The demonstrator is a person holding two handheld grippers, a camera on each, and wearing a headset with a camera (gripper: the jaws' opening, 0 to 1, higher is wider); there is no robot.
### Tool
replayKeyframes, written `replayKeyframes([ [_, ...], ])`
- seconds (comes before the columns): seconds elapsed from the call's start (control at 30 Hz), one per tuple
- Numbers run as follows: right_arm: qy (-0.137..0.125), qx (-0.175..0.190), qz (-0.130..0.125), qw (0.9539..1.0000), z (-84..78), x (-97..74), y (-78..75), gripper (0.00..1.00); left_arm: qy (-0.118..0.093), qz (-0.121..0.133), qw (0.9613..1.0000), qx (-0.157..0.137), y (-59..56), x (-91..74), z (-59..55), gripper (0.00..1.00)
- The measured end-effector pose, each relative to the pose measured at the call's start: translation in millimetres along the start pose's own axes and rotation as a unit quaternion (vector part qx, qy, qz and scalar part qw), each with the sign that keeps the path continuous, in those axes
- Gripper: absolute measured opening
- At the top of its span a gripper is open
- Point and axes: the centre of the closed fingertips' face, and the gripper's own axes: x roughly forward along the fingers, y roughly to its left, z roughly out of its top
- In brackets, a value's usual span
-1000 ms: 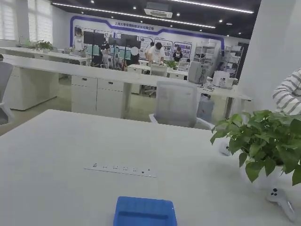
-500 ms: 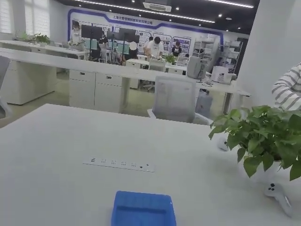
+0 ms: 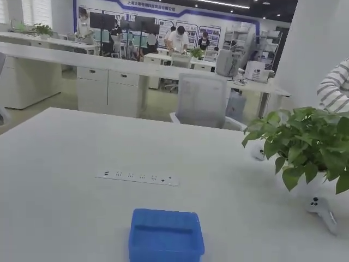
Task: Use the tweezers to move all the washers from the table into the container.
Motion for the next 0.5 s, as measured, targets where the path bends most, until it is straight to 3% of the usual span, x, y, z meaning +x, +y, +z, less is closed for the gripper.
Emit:
replayKeyframes([
  [0.17, 0.007, -0.002, 0.005, 1.0000, -2.3, 4.4, 0.7, 0.92, 0.032, -0.037, 0.9987, 0.010, -6.5, 21.0, -9.0, 0.29],
  [0.23, 0.007, 0.001, 0.004, 1.0000, -2.5, 4.3, 0.1, 0.92, 0.044, -0.063, 0.9968, 0.019, -13.4, 26.7, -13.5, 0.28],
  [0.27, 0.007, 0.002, 0.003, 1.0000, -2.4, 4.2, -0.1, 0.92, 0.057, -0.067, 0.9959, 0.022, -14.0, 31.3, -17.4, 0.28],
  [0.37, 0.005, 0.007, 0.003, 1.0000, -2.3, 3.4, -0.2, 0.91, 0.064, -0.073, 0.9942, 0.046, -13.8, 42.2, -21.7, 0.19],
  [0.43, 0.007, 0.006, 0.004, 0.9999, -4.2, 2.8, 0.6, 0.91, 0.073, -0.074, 0.9936, 0.047, -11.7, 50.7, -25.6, 0.20],
  [0.5, 0.012, 0.004, 0.005, 0.9999, -7.2, 2.5, 1.8, 0.91, 0.086, -0.090, 0.9913, 0.045, -13.4, 57.1, -31.8, 0.17],
])
